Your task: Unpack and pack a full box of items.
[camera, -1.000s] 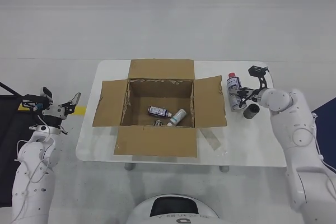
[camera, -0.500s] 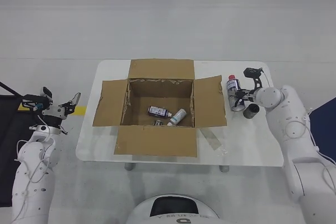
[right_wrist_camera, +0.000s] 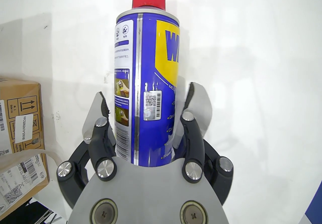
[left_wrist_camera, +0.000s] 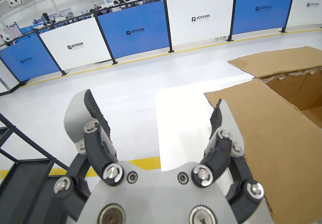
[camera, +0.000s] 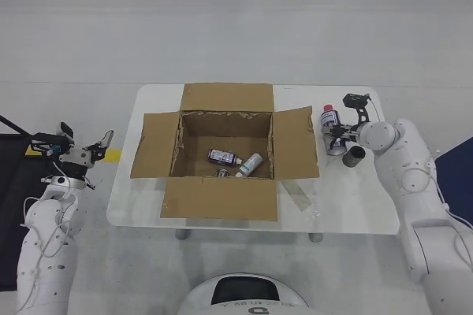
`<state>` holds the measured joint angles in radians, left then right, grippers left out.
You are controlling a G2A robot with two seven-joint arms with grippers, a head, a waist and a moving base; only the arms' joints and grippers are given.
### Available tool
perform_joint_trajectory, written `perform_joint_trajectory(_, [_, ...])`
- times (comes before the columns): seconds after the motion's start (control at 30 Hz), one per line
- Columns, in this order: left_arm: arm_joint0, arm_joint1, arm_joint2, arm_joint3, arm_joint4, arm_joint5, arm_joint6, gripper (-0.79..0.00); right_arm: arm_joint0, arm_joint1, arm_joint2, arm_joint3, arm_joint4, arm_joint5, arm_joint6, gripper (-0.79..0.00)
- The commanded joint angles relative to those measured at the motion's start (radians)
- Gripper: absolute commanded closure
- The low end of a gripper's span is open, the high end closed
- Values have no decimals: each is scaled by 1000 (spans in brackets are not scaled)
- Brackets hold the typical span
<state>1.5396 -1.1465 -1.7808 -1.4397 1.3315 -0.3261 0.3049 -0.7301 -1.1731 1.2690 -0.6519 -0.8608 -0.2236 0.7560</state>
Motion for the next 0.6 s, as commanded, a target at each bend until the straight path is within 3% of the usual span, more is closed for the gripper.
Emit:
perform_joint_trajectory(0.0, [0,0,0,0,0,0,0,-785,-1,1,0,-4,2,2,1,-730])
perform_joint_trajectory(0.07, [0,0,0,0,0,0,0,-785,-3,1,-1,-9,2,6,2,-785])
perform_joint_trajectory(0.57, [0,0,0,0,0,0,0,-785,-33,13,12,-72,10,27,-24,-785])
